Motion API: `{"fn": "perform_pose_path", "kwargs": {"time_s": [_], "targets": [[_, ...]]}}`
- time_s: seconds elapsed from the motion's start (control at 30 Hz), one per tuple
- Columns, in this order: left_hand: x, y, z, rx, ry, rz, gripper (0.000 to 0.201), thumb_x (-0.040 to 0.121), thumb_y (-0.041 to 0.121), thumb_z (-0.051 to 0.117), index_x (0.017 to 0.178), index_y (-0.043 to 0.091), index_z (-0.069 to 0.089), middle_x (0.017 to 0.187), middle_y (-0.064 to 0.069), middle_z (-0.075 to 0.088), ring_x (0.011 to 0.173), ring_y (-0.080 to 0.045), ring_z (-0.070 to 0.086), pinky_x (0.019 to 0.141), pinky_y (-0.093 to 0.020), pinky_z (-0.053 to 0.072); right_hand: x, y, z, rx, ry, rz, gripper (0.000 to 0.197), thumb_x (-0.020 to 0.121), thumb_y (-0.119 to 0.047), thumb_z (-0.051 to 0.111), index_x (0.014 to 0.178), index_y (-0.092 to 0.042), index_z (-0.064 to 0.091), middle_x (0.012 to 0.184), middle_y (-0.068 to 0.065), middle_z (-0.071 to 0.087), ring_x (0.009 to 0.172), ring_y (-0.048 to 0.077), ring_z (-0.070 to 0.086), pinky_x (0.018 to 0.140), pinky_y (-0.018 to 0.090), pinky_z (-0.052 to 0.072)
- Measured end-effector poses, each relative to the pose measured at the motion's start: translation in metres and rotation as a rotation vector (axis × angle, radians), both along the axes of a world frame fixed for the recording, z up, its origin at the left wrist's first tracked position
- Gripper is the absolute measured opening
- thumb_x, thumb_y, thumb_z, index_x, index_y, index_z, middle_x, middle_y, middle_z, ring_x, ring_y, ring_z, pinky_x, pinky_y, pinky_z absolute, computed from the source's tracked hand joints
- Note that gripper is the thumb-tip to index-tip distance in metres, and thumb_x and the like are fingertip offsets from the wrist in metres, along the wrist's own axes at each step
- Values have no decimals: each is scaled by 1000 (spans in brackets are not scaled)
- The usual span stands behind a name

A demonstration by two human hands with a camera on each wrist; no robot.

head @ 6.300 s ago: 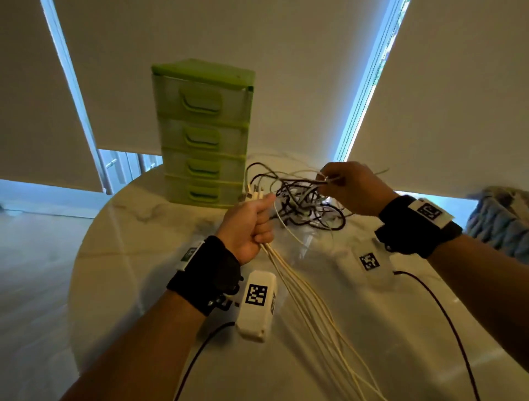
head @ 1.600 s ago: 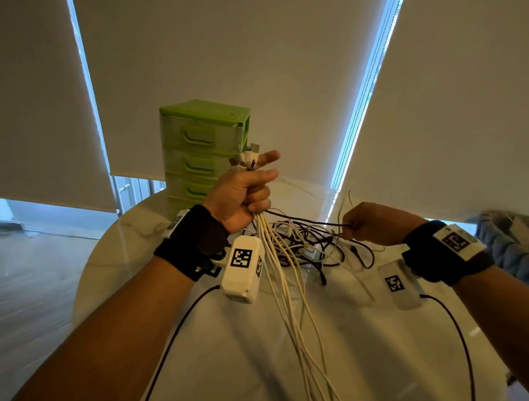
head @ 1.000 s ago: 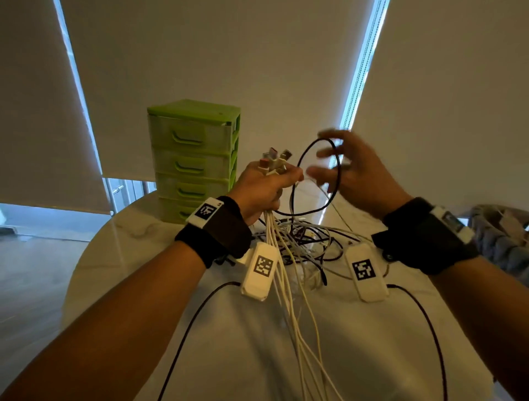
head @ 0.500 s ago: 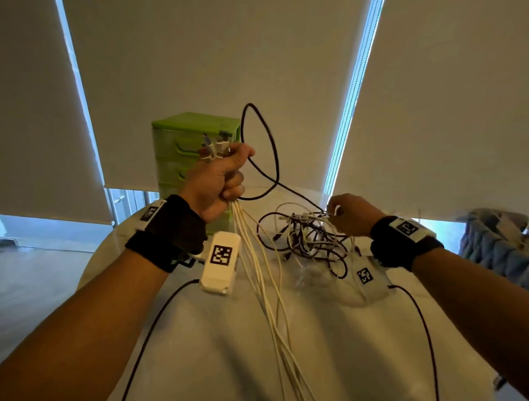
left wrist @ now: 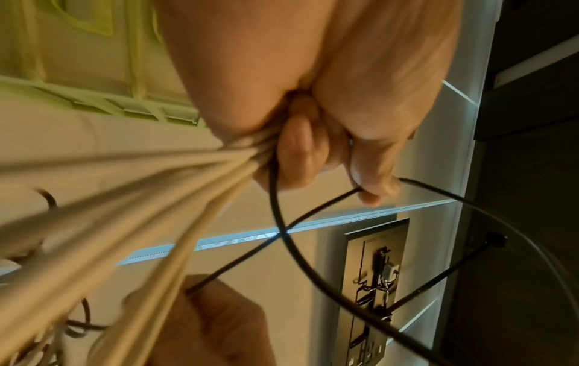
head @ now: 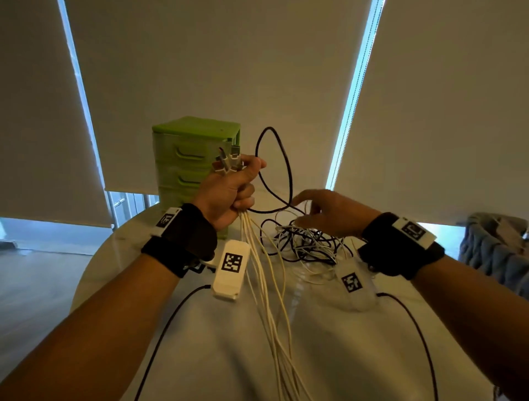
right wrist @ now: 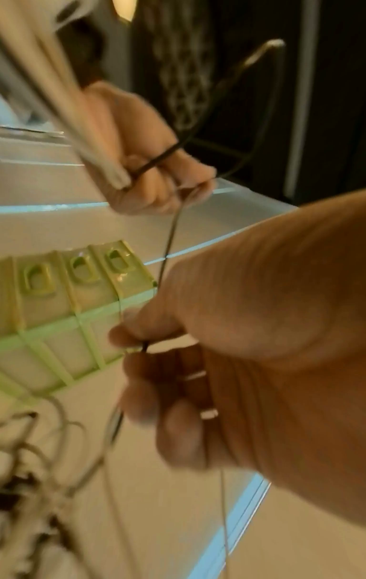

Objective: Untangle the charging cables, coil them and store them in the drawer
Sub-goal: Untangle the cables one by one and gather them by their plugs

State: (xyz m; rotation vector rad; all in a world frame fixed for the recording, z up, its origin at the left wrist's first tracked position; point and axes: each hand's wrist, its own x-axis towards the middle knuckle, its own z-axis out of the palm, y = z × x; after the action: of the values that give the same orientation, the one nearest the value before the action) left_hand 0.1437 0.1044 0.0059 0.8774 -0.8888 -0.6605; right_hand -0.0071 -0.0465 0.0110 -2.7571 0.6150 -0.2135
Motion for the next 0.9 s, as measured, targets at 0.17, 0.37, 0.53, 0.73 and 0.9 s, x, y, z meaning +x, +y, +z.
{"fn": "perform_pose_path", "kwargs": {"time_s": [0.17,0.37,0.53,0.73,0.9], "targets": [[1,0,5,-41,-9,-66,30,79,23,58,109,22,58,48,12,38,37,0,22,37,-15,18,10,7,24,23,-208,-29,23,99,-21,48,93,-14,68,76,0,63,66,13,57,63,22,47],[-21,-23,-17,261,-309,139,25,91,7,63,114,-3,65,56,13,46,41,0,42,39,-9,32,14,40,64,199,-429,178,26,100,-19,46,91,-8,68,71,8,61,60,12,56,62,22,48],[-20,-24,-32,327,-279,201,15,96,11,58,85,7,67,45,16,49,38,1,41,40,-13,31,13,39,31,187,-525,159,23,97,-26,53,113,-11,61,73,-2,61,58,5,56,59,19,46],[-4,-12,-26,293,-61,19,28,101,29,47,90,10,66,53,0,38,37,-5,24,37,-20,15,13,20,-39,534,68,31,38,87,-60,51,88,-23,61,71,0,51,56,8,43,54,22,37],[15,-4,-9,202,71,213,27,100,30,49,86,14,65,54,4,47,36,-2,27,33,-15,18,8,-30,-31,46,42,-44,42,98,-37,49,64,-15,59,60,-3,55,58,12,51,58,23,39]]}}
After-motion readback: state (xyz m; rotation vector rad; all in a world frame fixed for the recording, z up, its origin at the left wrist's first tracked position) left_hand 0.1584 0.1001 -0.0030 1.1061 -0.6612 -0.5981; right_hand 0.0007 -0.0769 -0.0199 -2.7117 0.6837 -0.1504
